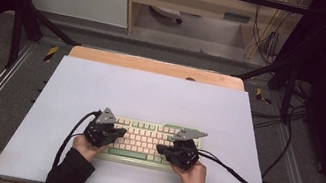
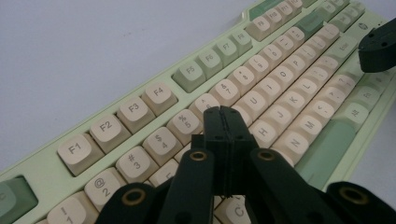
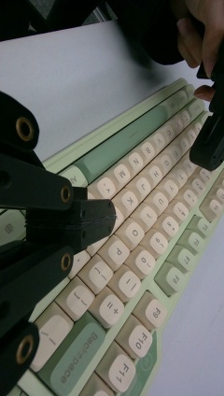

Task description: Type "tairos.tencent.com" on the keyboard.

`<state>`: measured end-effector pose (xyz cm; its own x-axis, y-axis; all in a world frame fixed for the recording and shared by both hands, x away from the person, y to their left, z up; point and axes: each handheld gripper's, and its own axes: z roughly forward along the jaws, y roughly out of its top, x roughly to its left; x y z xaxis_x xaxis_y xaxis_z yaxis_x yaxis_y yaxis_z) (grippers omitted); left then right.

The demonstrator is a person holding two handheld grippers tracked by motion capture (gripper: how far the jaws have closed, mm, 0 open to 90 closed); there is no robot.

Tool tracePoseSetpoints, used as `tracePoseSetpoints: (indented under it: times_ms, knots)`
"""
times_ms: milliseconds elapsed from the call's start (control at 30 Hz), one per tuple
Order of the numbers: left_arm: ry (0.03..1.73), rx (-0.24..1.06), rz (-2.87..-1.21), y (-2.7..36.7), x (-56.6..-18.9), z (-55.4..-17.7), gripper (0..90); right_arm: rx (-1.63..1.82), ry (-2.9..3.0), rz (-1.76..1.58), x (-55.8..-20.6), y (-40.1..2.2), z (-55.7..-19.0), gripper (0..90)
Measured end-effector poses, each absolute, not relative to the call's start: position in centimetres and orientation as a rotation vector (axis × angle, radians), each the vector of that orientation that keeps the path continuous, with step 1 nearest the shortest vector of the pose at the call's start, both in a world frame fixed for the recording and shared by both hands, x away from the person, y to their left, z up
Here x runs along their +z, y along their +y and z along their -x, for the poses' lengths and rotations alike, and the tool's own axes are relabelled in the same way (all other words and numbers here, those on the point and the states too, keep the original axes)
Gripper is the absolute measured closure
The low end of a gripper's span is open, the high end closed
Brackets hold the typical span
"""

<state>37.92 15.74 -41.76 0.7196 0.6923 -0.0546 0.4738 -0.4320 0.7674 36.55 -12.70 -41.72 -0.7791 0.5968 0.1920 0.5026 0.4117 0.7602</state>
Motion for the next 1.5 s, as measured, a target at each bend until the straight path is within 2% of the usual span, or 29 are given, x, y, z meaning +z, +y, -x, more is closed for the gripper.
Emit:
tracePoseSetpoints:
  times_ms: [933, 1500]
  knots:
    - [0.863, 0.336, -2.137, 14.7, -42.7, -38.2, 90.0, 1.314, 2.543, -1.002, -41.8, -12.8, -36.5, 90.0]
    - [0.867, 0.35, -2.095, 17.8, -41.5, -36.7, 90.0, 1.313, 2.531, -0.996, -41.4, -12.9, -36.4, 90.0]
